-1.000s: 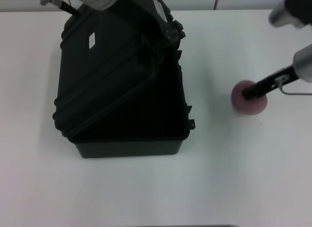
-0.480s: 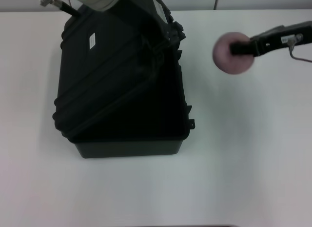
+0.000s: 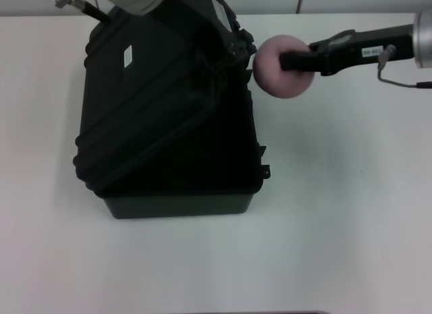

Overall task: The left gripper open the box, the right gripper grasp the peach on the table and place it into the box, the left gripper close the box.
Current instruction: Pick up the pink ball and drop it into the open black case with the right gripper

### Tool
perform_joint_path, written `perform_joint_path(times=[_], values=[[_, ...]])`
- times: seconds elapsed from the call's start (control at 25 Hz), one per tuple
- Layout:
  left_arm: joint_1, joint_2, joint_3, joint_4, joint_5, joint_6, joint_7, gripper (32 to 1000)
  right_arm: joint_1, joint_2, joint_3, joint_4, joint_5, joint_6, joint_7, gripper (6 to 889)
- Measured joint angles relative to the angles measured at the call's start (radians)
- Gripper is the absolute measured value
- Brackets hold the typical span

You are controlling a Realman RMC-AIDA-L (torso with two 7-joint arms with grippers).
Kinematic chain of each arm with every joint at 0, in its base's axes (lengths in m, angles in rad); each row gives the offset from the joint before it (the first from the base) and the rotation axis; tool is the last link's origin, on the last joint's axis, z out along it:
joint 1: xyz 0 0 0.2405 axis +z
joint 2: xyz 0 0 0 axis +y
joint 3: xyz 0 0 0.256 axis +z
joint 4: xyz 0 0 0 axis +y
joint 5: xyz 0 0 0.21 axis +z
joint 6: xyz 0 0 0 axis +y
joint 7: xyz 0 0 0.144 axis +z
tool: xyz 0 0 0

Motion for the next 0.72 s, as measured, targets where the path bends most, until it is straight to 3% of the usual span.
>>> perform_joint_path(times=[0.24, 0.52, 0.72], values=[[-0.003, 0.0000, 0.000, 0.000, 0.000, -0.001, 0.001, 92, 0.061, -0.001, 0.064, 0.125, 0.002, -0.031, -0.133, 125], [-0.007, 0.0000, 0.002, 0.001, 0.001, 0.000, 0.001, 93, 0.126, -0.005, 0.068, 0.238, 0.003, -0.128, -0.245, 107], [-0.010, 0.0000, 0.004, -0.001, 0.001, -0.001, 0.001, 93, 0.160, 0.004, 0.059, 0.265, -0.007, -0.157, -0.273, 86]])
